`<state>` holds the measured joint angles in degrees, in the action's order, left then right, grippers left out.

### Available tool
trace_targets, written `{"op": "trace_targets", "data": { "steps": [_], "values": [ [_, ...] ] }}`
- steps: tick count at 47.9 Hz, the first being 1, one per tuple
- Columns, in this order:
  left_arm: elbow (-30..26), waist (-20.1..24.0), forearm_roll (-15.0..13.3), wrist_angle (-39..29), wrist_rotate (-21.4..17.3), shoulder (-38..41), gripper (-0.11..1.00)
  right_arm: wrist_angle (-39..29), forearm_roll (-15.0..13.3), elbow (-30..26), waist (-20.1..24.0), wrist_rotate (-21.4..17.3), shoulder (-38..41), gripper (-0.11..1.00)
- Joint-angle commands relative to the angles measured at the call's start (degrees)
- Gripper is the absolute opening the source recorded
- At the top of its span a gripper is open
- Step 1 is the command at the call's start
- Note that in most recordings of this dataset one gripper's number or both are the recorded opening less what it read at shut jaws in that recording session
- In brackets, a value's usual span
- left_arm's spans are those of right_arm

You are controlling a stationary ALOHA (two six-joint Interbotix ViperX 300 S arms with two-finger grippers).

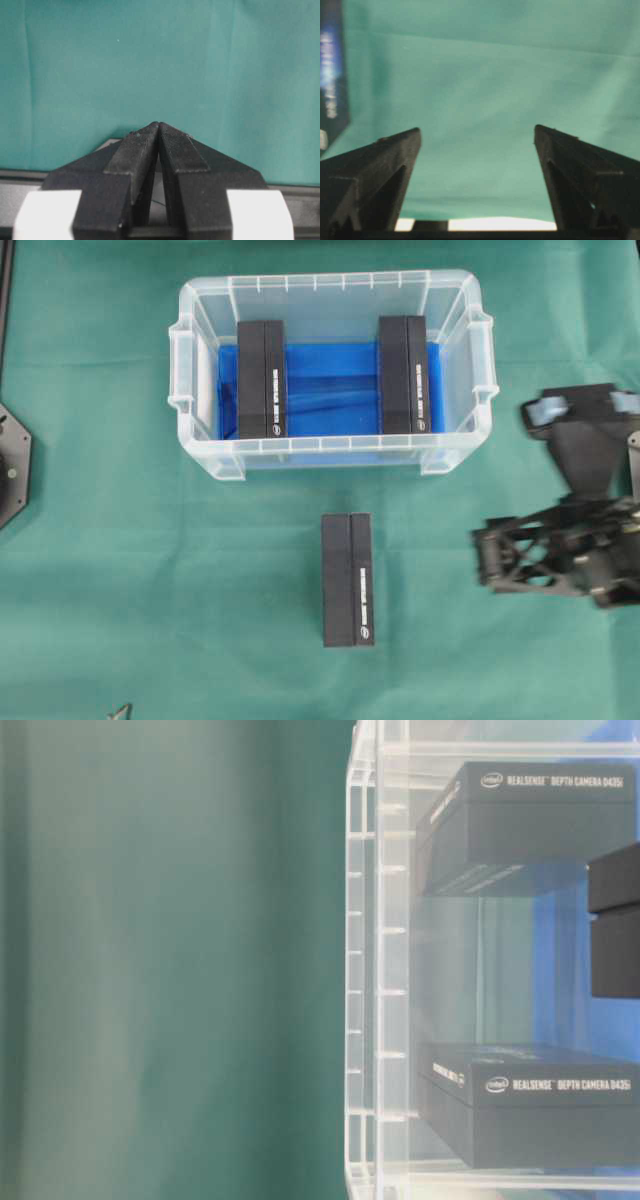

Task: Take the box out of the case with the right arm.
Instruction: 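Withdraw the right gripper to the right side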

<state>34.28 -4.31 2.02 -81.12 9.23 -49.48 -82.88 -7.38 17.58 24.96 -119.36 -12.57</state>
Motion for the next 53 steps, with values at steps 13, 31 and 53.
{"op": "trace_targets", "data": {
  "steps": [13, 31, 53],
  "values": [
    [-1.3, 0.2, 0.2, -1.3, -0.1, 0.2, 0.02, 0.0, 0.1, 6.3, 3.8, -3.9, -9.1, 0.9],
    [-1.3, 0.2, 0.2, -1.3, -0.1, 0.3, 0.02, 0.0, -1.7, 6.6, 0.4, -2.2, -9.2, 0.89],
    [-1.4, 0.2, 0.2, -1.3, -0.1, 0.5, 0.02, 0.3, -1.8, 9.4, -19.2, 18.9, -14.2, 0.89]
  ]
}}
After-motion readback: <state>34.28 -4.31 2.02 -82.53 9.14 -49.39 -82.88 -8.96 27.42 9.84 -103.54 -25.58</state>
